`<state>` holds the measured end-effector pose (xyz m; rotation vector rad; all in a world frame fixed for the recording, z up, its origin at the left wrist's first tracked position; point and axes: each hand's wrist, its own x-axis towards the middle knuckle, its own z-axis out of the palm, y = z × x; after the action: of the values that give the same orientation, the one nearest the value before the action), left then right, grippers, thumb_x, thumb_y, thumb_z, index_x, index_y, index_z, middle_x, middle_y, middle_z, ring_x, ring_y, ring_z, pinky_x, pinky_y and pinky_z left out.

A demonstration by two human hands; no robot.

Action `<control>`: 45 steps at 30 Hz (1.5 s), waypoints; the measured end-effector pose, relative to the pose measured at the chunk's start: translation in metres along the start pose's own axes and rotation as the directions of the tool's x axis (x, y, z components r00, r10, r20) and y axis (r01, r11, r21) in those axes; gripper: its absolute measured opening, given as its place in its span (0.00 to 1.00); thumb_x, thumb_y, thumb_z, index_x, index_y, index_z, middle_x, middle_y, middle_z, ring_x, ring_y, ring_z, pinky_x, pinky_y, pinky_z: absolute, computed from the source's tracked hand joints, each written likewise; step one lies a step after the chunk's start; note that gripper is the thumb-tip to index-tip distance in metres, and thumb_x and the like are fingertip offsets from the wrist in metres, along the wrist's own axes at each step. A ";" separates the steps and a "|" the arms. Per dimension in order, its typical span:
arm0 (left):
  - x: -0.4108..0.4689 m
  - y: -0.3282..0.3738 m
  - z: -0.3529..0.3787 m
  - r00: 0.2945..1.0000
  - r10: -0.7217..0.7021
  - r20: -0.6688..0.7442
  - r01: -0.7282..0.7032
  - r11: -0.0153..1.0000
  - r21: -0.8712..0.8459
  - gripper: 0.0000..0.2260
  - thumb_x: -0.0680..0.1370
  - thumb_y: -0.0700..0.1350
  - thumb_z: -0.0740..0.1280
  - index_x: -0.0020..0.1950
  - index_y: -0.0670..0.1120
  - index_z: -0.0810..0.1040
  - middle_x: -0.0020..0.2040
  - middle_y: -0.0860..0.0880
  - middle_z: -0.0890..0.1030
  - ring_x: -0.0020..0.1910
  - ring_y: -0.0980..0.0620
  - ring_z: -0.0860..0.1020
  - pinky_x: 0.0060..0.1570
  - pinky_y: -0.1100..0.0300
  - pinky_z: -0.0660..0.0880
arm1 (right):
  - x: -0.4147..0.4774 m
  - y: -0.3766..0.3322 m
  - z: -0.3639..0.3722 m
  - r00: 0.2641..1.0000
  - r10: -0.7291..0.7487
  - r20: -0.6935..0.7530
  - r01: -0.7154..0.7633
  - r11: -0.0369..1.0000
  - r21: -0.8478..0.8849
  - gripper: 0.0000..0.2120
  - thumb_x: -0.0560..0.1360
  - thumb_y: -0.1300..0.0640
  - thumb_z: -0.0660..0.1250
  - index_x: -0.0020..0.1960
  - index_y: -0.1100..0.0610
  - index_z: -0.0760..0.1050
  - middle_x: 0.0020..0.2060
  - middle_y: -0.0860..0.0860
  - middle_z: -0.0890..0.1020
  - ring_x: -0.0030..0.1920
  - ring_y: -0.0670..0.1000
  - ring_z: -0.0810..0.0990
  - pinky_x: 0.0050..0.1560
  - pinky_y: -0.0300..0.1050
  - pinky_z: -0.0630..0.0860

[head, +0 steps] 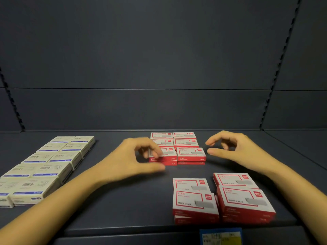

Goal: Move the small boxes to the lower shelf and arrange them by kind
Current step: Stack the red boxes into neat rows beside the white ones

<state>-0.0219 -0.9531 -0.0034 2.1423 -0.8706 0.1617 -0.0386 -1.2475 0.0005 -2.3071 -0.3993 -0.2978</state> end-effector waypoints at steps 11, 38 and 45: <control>-0.010 0.009 0.020 0.931 0.024 0.363 -0.042 0.998 0.042 0.18 0.68 0.53 0.73 0.56 0.54 0.78 0.51 0.57 0.79 0.50 0.56 0.74 0.52 0.59 0.73 | -0.037 -0.057 -0.024 0.908 -0.129 0.399 0.210 0.963 -0.167 0.13 0.65 0.37 0.68 0.48 0.39 0.79 0.48 0.39 0.80 0.51 0.45 0.76 0.49 0.37 0.73; -0.011 0.001 0.030 0.968 0.149 0.204 -0.207 0.930 0.303 0.12 0.68 0.59 0.67 0.48 0.56 0.74 0.46 0.62 0.76 0.49 0.62 0.72 0.54 0.67 0.68 | -0.010 -0.075 -0.017 0.960 0.000 0.280 0.157 0.827 -0.540 0.14 0.62 0.33 0.66 0.43 0.39 0.74 0.42 0.30 0.75 0.45 0.33 0.71 0.39 0.33 0.64; -0.019 -0.017 0.003 0.989 0.075 0.129 -0.122 0.901 0.417 0.13 0.68 0.56 0.68 0.48 0.53 0.75 0.44 0.61 0.75 0.46 0.60 0.72 0.50 0.65 0.70 | 0.004 -0.053 -0.009 0.948 0.085 0.305 0.107 0.819 -0.563 0.17 0.66 0.36 0.68 0.52 0.42 0.75 0.48 0.34 0.75 0.46 0.38 0.74 0.40 0.34 0.68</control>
<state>-0.0255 -0.9376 -0.0234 2.5302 -1.0888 0.3114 -0.0555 -1.2180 0.0426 -2.9714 -0.5399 -0.0419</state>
